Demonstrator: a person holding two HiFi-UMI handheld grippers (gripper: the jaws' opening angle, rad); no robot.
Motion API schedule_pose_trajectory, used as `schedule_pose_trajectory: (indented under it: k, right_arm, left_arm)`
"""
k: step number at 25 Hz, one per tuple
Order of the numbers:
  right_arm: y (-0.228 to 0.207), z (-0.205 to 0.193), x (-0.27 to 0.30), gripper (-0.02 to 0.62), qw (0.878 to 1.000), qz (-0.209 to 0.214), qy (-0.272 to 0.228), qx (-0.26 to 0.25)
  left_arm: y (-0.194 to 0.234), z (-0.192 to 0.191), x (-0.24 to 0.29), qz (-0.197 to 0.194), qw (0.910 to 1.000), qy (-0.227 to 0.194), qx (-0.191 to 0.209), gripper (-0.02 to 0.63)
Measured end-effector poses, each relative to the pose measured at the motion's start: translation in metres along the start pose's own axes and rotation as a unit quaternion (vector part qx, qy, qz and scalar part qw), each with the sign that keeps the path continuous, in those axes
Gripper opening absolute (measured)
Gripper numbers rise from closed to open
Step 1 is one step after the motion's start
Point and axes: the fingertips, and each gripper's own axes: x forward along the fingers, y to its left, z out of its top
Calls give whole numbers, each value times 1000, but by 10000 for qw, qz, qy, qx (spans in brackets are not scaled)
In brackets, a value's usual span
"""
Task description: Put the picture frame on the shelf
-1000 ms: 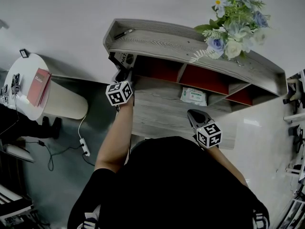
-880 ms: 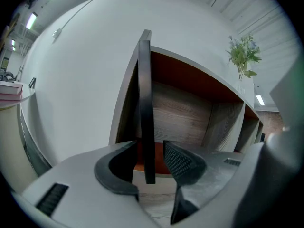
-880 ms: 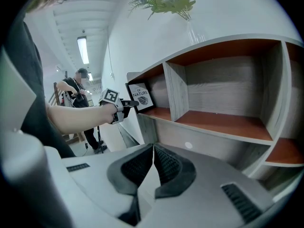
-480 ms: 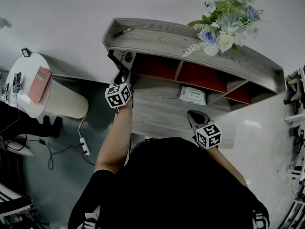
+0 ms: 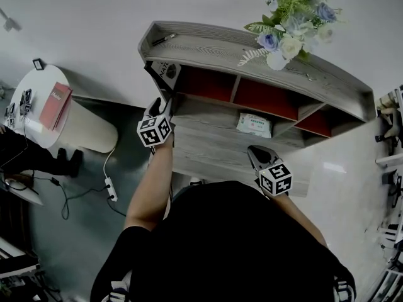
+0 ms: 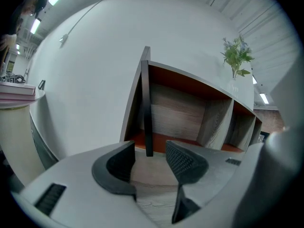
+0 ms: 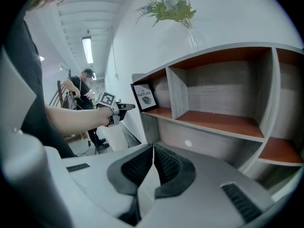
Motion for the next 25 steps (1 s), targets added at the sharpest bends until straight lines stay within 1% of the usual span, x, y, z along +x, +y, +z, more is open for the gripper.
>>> schedule_pose_trajectory:
  k: [3, 10, 15, 21, 25]
  right_arm:
    - [3, -1, -4, 18, 10000, 28, 13, -92]
    - [6, -4, -17, 18, 9998, 31, -47, -200]
    - [9, -8, -27, 18, 9998, 61, -78, -191]
    - [9, -8, -37, 18, 9996, 43, -164, -218]
    - [8, -9, -44, 18, 9995, 33, -218, -234]
  left_arm:
    - [-3, -4, -12, -3, 10000, 4, 44, 184]
    - [-25, -12, -42, -211, 9997, 11, 111, 184]
    - [-42, -9, -63, -343, 9993, -71, 144, 184]
    - [-60, 0, -89, -413, 9985, -248, 274, 184]
    - [-71, 0, -106, -504, 9981, -304, 206, 184]
